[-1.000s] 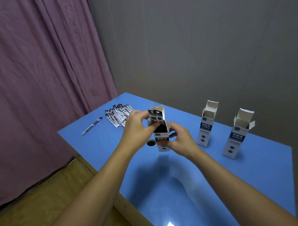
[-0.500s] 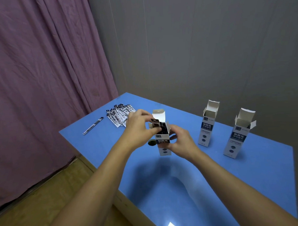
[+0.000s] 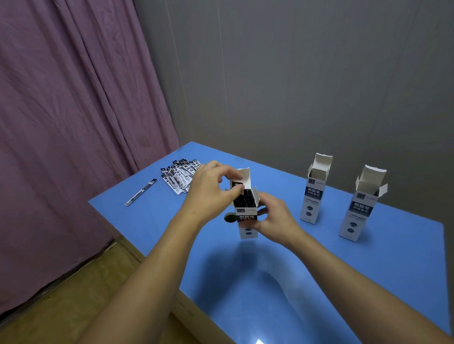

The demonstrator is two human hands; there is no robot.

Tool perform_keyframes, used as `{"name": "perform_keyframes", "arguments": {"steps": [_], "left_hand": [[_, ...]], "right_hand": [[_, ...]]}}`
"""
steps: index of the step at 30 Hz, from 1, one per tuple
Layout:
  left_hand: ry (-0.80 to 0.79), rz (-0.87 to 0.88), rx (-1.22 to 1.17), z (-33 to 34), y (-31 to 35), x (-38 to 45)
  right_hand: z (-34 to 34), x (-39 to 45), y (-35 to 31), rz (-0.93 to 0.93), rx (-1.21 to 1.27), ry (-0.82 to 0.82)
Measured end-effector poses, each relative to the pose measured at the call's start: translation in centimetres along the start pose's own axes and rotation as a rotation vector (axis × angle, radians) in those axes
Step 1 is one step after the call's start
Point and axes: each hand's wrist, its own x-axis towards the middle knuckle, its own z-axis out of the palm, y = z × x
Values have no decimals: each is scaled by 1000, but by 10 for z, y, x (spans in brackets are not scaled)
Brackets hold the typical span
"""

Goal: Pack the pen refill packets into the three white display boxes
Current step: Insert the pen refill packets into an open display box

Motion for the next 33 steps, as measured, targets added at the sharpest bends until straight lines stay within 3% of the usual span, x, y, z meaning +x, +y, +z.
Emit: {"name": "perform_keyframes", "arguments": {"steps": [8,15,27,33], "left_hand": [[-59,158,164,4,-1,2],[-27,205,176,0,-1,0],[-143,223,237,6,0,-3],[-1,285,325,7,5,-4]], "right_hand": [[-2,1,0,4,-20,2],[-3,-2,2,5,-4,10],[-5,-4,3,6,-17,10],[-8,-4,4,10,-25,15]]}}
